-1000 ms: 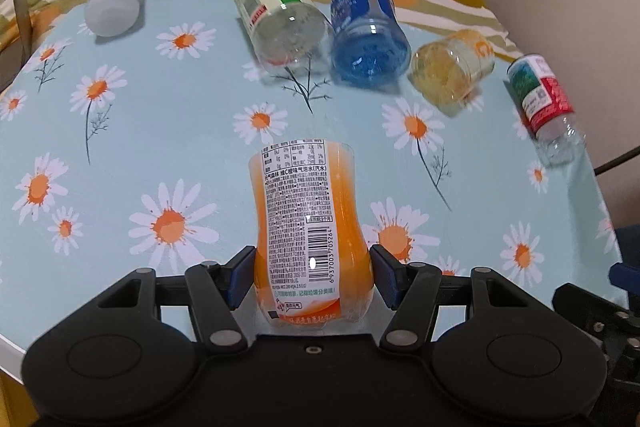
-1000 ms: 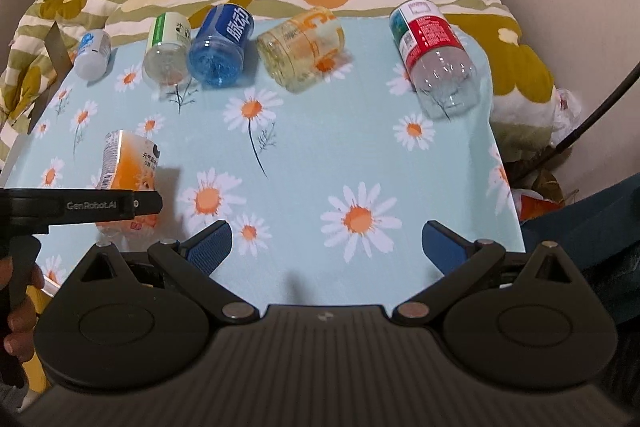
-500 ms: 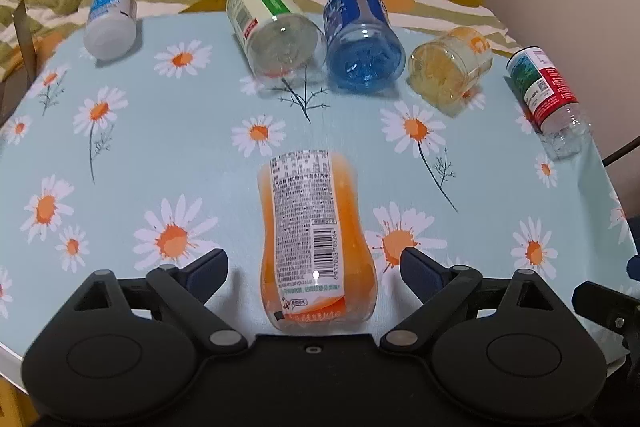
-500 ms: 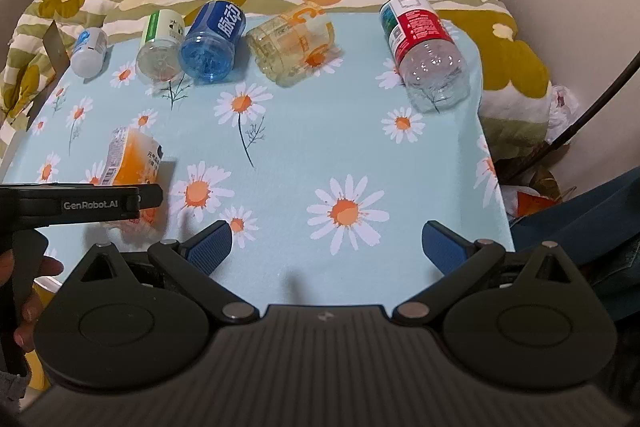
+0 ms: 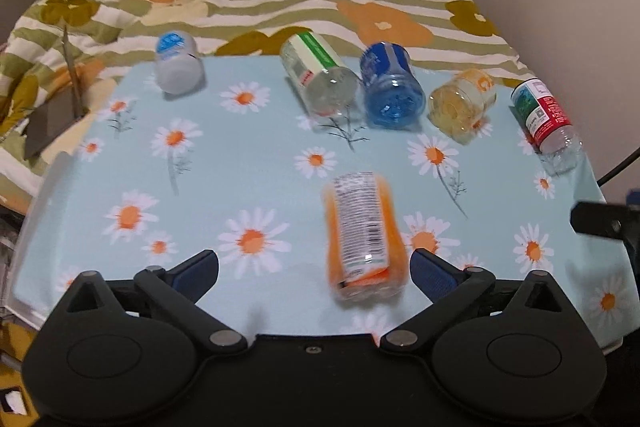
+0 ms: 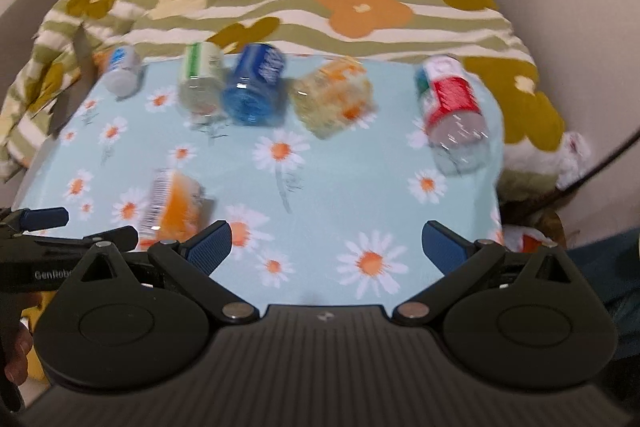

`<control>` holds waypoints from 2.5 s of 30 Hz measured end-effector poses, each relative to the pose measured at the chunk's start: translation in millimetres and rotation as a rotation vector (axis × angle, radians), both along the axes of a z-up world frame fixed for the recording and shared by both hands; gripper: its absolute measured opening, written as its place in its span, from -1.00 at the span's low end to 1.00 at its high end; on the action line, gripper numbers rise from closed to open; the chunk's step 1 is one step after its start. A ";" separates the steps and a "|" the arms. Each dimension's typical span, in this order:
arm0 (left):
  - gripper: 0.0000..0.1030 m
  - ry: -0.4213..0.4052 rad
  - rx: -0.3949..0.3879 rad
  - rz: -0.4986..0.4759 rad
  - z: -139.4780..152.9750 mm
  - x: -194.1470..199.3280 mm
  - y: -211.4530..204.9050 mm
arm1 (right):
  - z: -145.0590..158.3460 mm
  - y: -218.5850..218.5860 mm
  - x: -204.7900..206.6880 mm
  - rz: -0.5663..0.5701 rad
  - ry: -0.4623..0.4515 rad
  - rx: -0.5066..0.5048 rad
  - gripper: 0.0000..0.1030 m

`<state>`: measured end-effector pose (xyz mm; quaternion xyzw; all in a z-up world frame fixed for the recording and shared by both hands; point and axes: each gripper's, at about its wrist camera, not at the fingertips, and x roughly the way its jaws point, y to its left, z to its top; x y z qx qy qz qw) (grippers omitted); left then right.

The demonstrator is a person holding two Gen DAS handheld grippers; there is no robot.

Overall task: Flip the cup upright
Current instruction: 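Lift the orange-labelled bottle and rotate it so its base points down, then lower the upright orange-labelled bottle onto the tablecloth and open the right gripper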

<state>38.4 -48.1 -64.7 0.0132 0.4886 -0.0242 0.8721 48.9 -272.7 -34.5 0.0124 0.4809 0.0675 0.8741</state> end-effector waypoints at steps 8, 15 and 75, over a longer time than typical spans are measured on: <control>1.00 0.013 -0.052 0.008 8.4 -14.7 57.6 | 2.0 61.7 34.1 0.086 0.077 0.009 1.00; 1.00 0.068 -0.115 0.045 -9.7 -16.4 113.2 | -29.6 99.9 88.5 0.055 0.226 0.105 1.00; 1.00 0.039 -0.033 -0.003 -16.9 -26.3 170.3 | -88.0 163.4 3.4 -0.080 -0.461 -0.070 0.32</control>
